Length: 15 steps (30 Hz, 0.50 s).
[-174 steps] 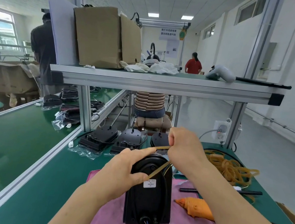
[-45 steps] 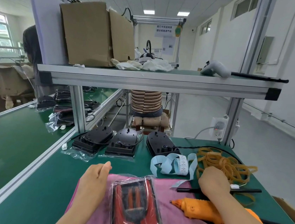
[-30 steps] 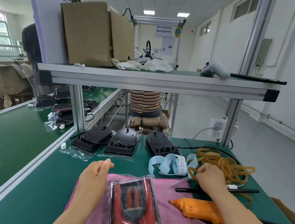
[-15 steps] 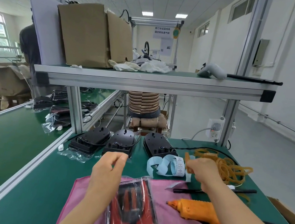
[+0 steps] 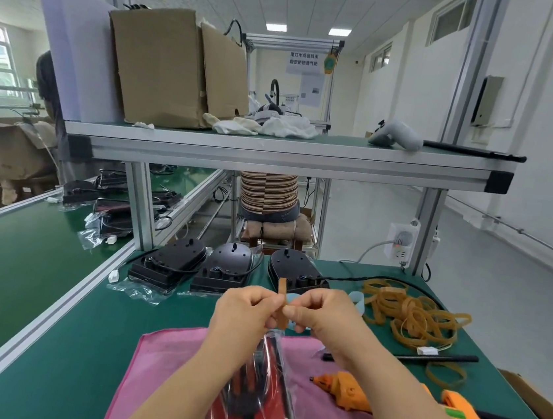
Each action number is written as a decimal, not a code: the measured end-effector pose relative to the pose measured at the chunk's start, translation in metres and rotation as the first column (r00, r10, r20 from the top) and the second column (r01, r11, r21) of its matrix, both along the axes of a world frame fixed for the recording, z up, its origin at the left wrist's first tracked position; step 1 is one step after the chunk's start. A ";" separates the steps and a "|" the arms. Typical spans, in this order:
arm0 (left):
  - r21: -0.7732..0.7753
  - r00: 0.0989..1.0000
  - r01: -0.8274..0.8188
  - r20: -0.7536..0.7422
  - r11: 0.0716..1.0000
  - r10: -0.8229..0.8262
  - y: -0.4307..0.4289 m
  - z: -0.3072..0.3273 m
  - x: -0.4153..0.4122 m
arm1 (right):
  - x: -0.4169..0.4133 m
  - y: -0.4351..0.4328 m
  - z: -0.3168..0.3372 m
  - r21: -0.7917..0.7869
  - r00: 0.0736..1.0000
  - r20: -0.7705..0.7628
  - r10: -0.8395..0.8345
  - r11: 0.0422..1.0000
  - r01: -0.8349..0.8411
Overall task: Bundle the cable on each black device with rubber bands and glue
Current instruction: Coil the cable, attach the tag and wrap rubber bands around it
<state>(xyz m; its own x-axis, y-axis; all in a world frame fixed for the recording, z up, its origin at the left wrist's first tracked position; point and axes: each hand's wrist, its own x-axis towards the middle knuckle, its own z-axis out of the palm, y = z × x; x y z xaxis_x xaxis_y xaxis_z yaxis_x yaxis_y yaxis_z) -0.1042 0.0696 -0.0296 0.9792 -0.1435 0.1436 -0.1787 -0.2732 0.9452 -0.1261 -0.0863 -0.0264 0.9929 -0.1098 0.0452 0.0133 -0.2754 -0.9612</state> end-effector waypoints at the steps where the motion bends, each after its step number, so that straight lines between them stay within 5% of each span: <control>1: -0.014 0.999 -0.032 -0.003 0.999 0.032 0.001 -0.002 0.000 | 0.001 -0.002 -0.001 -0.013 1.000 -0.010 -0.012 1.000 0.012; 4: -0.075 0.991 -0.131 -0.033 0.989 0.129 0.010 -0.005 0.003 | 0.000 -0.018 0.000 -0.069 0.997 -0.005 -0.083 0.994 0.083; 7: -0.316 0.968 -0.230 -0.168 0.920 0.184 0.031 -0.003 0.014 | 0.001 -0.049 0.001 -0.370 0.957 0.070 -0.283 0.883 0.288; 11: -0.601 0.929 -0.268 -0.367 0.753 0.038 0.057 -0.007 0.024 | 0.006 -0.080 -0.011 -0.736 0.907 -0.116 -0.405 0.648 0.195; 13: -0.681 0.899 -0.269 -0.431 0.681 -0.075 0.068 -0.014 0.027 | 0.005 -0.074 -0.017 -0.812 0.891 -0.191 -0.412 0.577 0.092; 15: -0.747 0.854 -0.251 -0.470 0.615 -0.222 0.077 -0.020 0.029 | 0.006 -0.059 -0.022 -0.816 0.920 -0.103 -0.379 0.561 0.139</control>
